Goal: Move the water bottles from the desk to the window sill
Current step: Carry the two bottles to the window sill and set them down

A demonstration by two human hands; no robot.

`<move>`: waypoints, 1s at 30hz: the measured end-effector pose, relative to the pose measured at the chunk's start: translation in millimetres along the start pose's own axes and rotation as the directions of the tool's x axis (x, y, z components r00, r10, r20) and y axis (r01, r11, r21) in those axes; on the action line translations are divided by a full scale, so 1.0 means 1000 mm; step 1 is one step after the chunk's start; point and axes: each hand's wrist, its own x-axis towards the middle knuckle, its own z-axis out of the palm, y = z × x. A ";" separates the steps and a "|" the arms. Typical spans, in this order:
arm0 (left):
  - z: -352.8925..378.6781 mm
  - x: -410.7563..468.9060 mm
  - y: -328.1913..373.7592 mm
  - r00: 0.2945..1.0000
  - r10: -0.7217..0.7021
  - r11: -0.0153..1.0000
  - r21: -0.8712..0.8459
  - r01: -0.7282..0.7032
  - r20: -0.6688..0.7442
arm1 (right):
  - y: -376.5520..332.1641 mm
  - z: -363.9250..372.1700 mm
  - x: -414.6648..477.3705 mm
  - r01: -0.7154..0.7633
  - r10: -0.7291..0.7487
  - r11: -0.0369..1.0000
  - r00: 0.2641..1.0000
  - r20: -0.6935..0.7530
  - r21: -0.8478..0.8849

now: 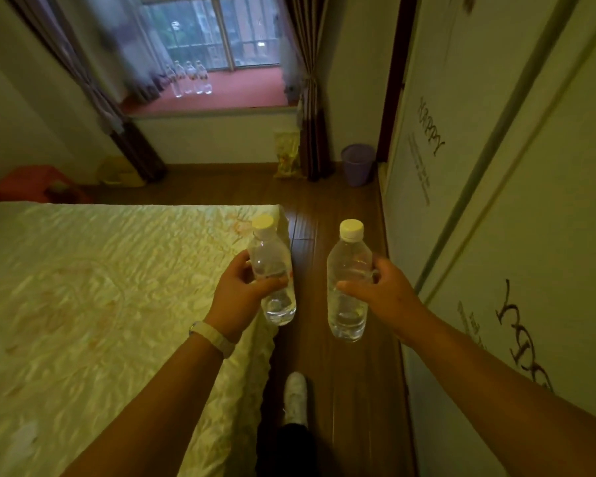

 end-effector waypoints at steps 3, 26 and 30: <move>-0.002 0.048 -0.006 1.000 -0.006 1.000 -0.027 0.007 0.029 | -0.006 0.005 0.044 -0.005 0.005 1.000 1.000 -0.003 0.008; -0.034 0.437 0.032 0.969 0.087 0.994 -0.083 -0.070 0.230 | -0.095 0.029 0.391 0.005 -0.006 1.000 0.990 -0.141 -0.006; -0.026 0.481 0.025 0.979 0.064 0.997 -0.057 -0.054 0.191 | -0.091 0.020 0.447 -0.002 0.004 1.000 0.993 -0.118 0.020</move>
